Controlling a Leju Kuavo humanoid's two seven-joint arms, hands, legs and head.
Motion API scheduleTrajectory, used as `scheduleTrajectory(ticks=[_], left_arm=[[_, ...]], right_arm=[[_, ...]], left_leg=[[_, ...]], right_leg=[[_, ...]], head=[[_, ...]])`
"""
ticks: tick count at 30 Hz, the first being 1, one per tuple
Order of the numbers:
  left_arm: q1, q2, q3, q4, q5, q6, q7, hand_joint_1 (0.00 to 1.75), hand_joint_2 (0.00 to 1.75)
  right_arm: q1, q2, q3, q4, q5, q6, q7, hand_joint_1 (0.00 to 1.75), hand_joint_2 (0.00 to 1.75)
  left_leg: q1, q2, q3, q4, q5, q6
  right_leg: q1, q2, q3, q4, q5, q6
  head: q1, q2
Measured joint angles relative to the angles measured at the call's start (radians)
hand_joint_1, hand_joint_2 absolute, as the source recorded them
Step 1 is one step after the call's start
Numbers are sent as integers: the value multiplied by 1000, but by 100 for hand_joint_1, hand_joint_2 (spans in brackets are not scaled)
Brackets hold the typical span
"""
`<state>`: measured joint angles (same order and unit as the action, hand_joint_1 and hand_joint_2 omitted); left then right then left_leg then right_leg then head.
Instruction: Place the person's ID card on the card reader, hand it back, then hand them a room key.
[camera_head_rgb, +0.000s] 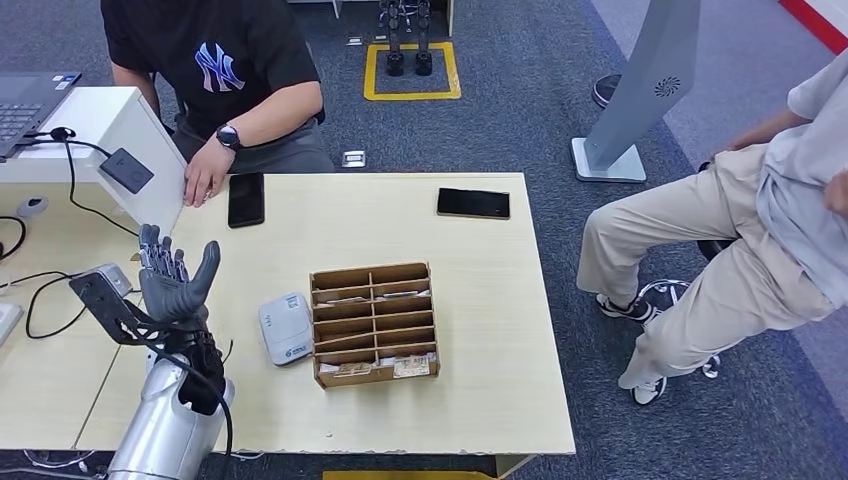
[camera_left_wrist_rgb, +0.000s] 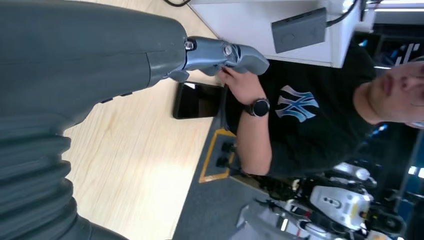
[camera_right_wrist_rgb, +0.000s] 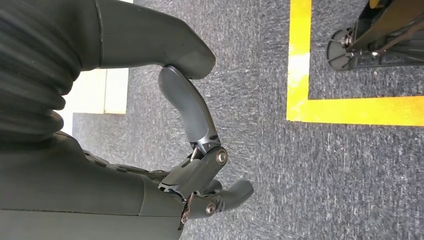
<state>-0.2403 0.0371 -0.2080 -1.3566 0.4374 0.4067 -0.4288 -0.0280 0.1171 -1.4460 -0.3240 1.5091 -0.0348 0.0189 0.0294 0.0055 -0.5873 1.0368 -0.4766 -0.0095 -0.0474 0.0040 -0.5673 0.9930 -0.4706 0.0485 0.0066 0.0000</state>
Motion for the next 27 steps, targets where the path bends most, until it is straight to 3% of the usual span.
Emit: scheduleTrajectory(ticks=[6,13,17,27], left_arm=[[83,-12,-16,-118,-61,-70,-21,0,175],[166,-17,-123,-235,-214,-158,-54,0,175],[175,-13,-170,-258,-279,-177,-55,0,175],[160,40,-360,-264,-622,-256,-99,0,175]], right_arm=[[3,20,-16,-44,0,31,-3,0,175],[6,53,-40,-117,1,83,-10,0,175],[6,60,-45,-136,1,90,-13,0,175],[5,60,-61,-140,2,109,-22,0,175]], left_leg=[[0,0,0,0,0,0],[0,0,0,0,-1,0],[0,0,0,0,-1,0],[0,0,0,0,-1,0]], right_leg=[[0,0,0,0,0,0],[0,0,0,0,0,0],[0,0,0,0,0,0],[0,0,-1,0,0,0]], head=[[0,0],[0,0],[0,0],[0,0]])
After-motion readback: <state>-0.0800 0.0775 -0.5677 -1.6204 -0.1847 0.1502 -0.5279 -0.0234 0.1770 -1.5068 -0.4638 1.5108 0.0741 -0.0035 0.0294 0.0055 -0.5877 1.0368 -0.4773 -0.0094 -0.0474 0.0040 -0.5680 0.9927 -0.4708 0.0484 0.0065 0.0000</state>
